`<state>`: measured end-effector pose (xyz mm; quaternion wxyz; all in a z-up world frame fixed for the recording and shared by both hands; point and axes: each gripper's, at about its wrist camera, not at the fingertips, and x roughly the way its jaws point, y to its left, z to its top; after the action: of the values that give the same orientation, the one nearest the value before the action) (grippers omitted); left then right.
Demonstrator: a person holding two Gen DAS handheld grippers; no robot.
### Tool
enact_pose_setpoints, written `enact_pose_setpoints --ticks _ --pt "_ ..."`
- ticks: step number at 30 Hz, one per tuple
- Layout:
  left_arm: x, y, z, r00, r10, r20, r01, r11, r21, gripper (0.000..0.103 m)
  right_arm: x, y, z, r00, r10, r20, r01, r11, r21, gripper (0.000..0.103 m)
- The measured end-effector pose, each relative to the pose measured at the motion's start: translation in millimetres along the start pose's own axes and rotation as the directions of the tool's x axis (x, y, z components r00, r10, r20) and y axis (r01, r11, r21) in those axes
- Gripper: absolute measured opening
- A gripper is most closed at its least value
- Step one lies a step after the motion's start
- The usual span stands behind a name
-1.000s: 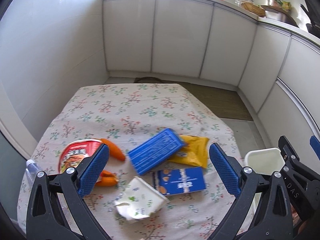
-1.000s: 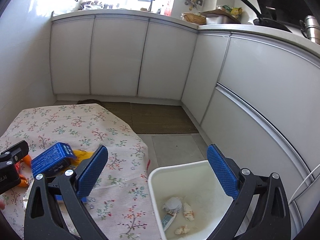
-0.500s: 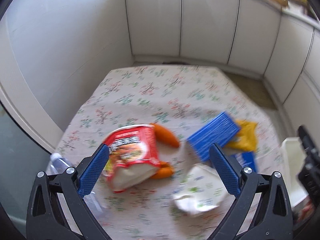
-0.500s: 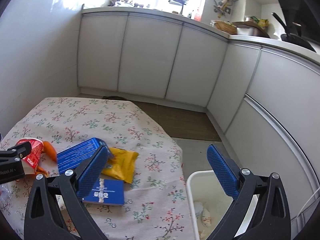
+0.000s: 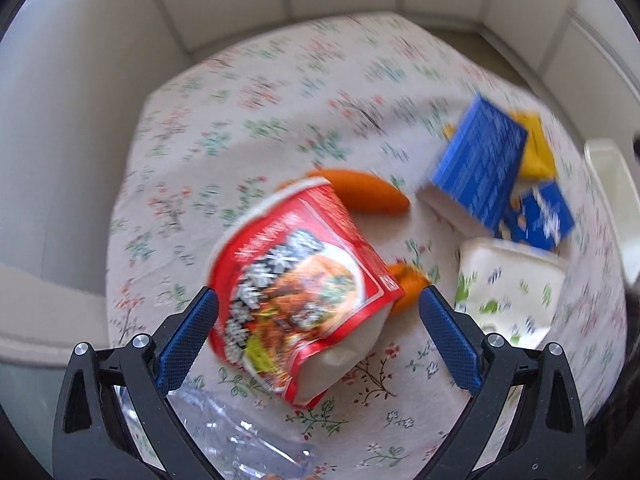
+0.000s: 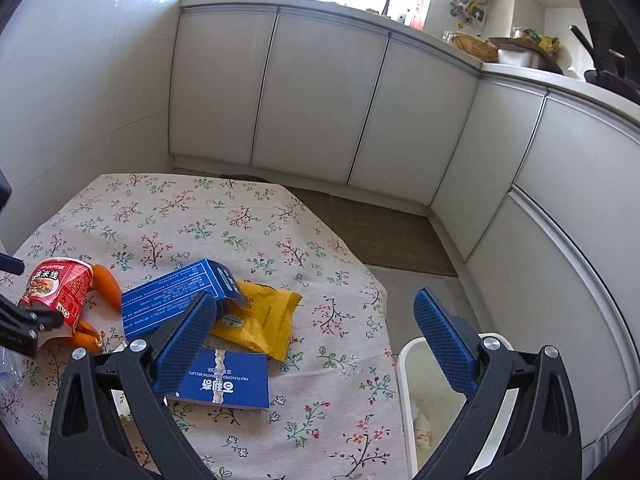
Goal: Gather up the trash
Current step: 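Lower the left tool onto the red noodle cup and close on it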
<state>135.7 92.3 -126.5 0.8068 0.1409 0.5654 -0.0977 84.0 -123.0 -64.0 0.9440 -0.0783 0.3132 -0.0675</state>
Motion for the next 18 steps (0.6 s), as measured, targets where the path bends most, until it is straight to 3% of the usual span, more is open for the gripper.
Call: enact_pose_setpoints --ticks 3,9,11,18 --pt "15.3 -5.3 0.7 0.997 0.069 -0.036 -0.065 0.993 0.096 0.096 3.4 1.1 -0.7 1.000 0.000 -0.011 0.000 1.000 -0.009 0.096" --pt "22.9 9.0 4.7 0.996 0.086 -0.038 -0.084 0.994 0.068 0.097 12.4 2.9 -2.4 0.999 0.009 -0.045 -0.009 1.000 -0.016 0.096" --pt "20.0 15.0 6.2 0.995 0.096 -0.031 -0.095 0.995 0.036 0.096 13.3 4.1 -1.7 0.999 0.016 -0.046 -0.017 1.000 -0.016 0.096" --pt "-8.7 48.0 6.0 0.998 -0.005 0.069 0.016 0.986 -0.167 0.068 12.0 14.9 -1.8 0.994 0.104 -0.045 -0.106 0.994 -0.037 0.096"
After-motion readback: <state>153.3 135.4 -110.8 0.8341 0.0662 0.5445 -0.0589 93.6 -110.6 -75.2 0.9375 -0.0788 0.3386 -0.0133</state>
